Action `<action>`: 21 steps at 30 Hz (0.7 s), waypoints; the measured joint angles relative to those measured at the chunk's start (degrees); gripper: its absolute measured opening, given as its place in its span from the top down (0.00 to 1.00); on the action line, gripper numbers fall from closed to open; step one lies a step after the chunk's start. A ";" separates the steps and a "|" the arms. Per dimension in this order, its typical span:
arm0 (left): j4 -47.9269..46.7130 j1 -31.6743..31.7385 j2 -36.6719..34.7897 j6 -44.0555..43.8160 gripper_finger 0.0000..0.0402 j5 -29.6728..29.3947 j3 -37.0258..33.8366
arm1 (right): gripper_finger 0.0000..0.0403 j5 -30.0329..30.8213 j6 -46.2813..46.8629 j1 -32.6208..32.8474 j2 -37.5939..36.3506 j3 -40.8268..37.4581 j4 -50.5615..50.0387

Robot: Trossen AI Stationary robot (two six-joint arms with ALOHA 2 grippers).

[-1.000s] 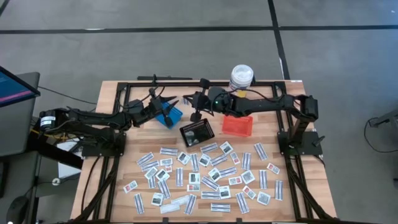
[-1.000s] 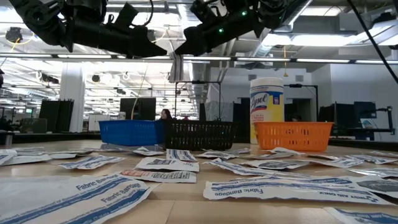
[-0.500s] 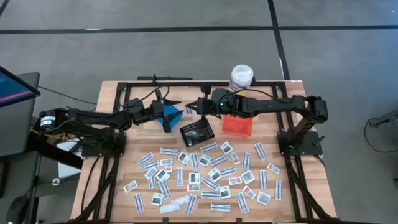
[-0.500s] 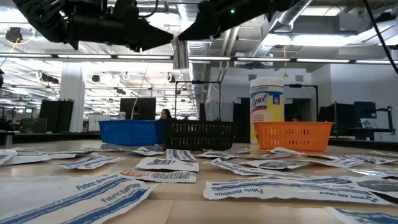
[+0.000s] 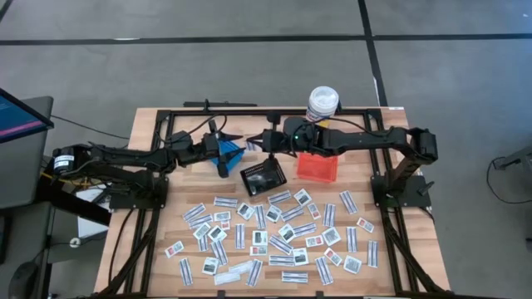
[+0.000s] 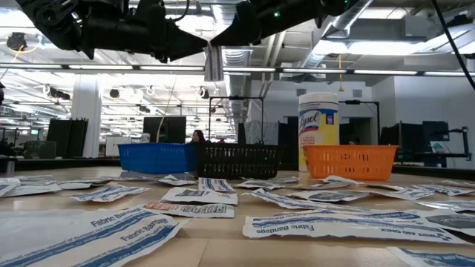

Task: Pick & Place First Aid Supplies
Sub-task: Put the bandage into the blue container

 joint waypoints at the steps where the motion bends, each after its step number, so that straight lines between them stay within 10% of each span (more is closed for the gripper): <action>1: 0.04 0.00 0.00 0.00 0.55 0.00 0.00 | 1.00 -0.61 0.00 0.07 0.00 0.00 0.31; 21: 2.27 0.00 0.27 -1.63 0.65 0.04 0.00 | 1.00 -3.38 1.52 0.12 0.02 -0.02 3.89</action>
